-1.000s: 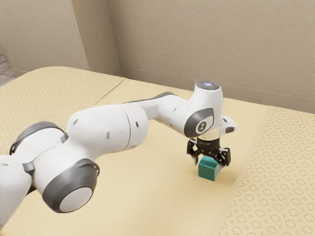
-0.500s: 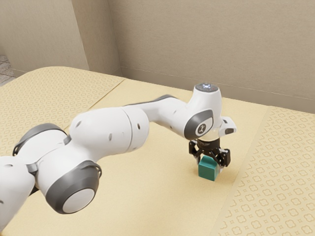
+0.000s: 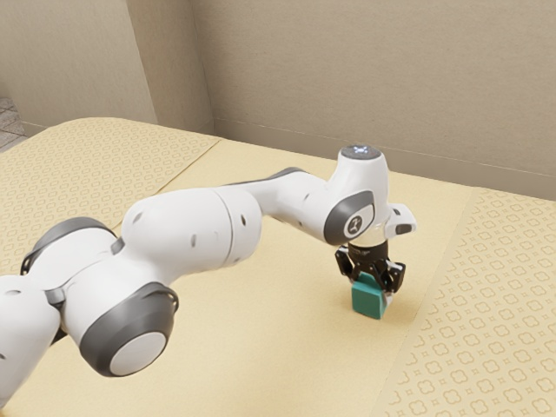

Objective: Pick up the blue block with one arm, and put the blue block on the pink block with one arm

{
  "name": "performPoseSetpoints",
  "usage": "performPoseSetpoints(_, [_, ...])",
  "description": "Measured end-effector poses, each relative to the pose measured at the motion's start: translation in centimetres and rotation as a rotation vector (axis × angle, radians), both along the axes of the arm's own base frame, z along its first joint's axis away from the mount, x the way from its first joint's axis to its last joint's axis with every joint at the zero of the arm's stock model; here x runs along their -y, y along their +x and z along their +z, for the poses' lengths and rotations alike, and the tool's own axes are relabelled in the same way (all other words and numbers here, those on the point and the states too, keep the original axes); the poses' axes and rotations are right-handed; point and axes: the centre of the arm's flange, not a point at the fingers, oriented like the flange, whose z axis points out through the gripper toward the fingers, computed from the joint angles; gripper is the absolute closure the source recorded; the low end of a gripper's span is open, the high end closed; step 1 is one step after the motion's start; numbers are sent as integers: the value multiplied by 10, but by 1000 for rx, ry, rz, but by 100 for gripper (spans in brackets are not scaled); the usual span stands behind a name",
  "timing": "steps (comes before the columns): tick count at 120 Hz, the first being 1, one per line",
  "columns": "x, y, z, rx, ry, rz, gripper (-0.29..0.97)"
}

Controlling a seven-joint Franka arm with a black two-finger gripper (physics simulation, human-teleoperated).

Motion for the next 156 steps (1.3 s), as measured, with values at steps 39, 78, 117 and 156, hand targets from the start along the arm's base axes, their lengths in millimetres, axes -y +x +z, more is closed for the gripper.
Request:
performPoseSetpoints(39, [-15, 2, 105, 72, -38, 34, 36])
performPoseSetpoints(78, [-111, 26, 136, 46, 11, 171, 36])
performPoseSetpoints(117, [-215, 45, 126, 3, 27, 249, 36])
performPoseSetpoints(156, [-306, 58, 109, -12, 46, 253, 36])
